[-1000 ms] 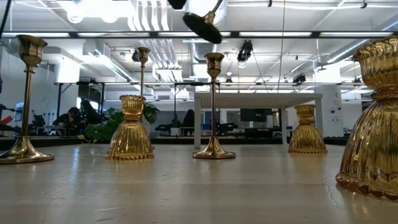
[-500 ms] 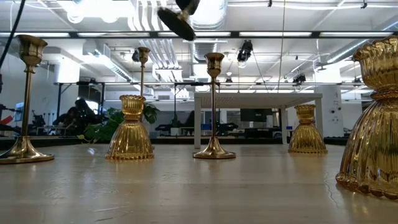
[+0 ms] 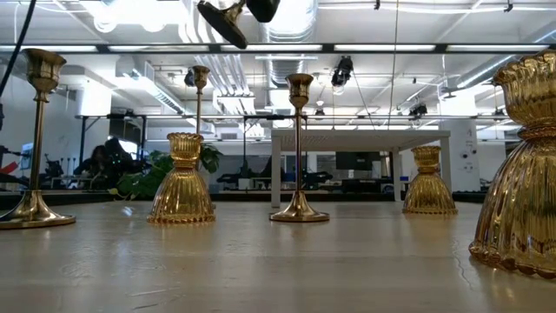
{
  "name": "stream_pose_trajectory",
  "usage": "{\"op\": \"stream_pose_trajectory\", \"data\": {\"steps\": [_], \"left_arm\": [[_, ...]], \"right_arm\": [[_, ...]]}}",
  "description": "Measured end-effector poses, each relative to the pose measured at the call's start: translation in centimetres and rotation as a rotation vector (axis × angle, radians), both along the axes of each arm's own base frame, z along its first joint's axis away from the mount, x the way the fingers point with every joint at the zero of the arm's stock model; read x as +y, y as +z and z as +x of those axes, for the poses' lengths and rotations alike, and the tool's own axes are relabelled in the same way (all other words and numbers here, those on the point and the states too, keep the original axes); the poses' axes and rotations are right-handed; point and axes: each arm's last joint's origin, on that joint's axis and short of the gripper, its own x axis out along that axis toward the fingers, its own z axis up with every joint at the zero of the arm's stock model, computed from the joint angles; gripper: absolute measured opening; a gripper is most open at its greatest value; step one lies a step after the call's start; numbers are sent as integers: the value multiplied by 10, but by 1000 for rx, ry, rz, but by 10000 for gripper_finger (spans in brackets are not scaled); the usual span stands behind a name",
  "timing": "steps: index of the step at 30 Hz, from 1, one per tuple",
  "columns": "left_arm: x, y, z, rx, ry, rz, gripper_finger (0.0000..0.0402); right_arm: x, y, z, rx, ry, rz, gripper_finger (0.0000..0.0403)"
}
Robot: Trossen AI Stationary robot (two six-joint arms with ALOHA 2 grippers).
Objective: Pick & Place candle stick holders
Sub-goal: Put the bottom right gold candle holder on the shelf
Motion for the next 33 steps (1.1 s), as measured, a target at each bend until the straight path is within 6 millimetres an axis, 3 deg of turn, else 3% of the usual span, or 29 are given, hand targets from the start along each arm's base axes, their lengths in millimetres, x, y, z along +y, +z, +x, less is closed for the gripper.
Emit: {"op": "stream_pose_trajectory", "data": {"steps": [4,8,16,21,29,33], "left_arm": [[0,0,0,1,5,-1,70],[0,0,0,8,13,-8,20],[1,0,0,10,49,-8,20],[2,3,-1,0,76,-3,20],[5,8,-5,-24,114,9,20],[9,12,-4,-70,175,22,20]], "right_arm": [[0,0,0,-2,2,-1,11],[0,0,0,-1,2,-1,11],[-1,0,0,4,-25,6,15],[-5,3,-4,6,-96,26,54],[-10,22,-39,-34,-146,48,138],[-14,30,-67,-3,-223,122,163]]}}
